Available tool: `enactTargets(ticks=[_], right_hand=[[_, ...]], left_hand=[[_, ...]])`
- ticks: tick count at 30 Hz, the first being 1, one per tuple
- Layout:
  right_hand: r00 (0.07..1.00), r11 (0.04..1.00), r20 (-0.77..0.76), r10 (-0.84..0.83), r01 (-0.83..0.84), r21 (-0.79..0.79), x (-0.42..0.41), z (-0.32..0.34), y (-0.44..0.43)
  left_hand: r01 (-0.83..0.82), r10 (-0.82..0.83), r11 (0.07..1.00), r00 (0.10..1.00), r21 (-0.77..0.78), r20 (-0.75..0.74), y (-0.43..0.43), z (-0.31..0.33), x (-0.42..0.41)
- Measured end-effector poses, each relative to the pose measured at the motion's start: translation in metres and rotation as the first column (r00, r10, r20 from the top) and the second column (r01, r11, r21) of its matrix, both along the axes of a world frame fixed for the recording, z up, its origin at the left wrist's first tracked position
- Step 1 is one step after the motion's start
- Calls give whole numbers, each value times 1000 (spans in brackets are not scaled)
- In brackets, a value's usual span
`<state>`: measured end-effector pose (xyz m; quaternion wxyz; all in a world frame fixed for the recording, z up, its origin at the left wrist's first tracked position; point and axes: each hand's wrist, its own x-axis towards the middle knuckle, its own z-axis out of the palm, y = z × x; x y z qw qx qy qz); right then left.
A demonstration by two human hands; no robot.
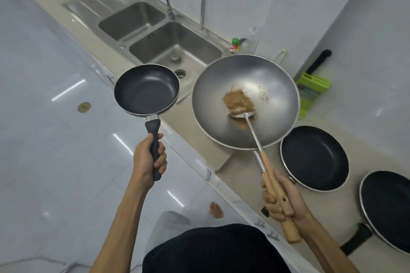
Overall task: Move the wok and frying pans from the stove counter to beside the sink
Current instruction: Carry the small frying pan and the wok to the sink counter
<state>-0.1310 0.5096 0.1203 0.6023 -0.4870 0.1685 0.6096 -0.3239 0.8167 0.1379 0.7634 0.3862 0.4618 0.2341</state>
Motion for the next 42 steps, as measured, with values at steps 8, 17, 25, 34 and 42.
enactTargets(ticks=[8, 17, 25, 34, 42], right_hand=[[986, 986, 12, 166, -166, -15, 6, -7, 134], [968, 969, 34, 247, -247, 4, -46, -8, 325], [955, 955, 62, 290, -293, 39, -124, -14, 509], [940, 939, 83, 330, -336, 72, -139, -25, 676], [952, 949, 84, 295, -302, 91, -106, -20, 861]], left_hand=[[-159, 159, 986, 987, -51, 8, 89, -13, -45], [-214, 213, 976, 977, -35, -15, 251, -3, -134], [-213, 213, 977, 976, 6, -42, 401, 7, -219], [-247, 245, 966, 969, -73, -36, 530, -24, -246], [-241, 239, 970, 970, -26, -38, 705, -15, -216]])
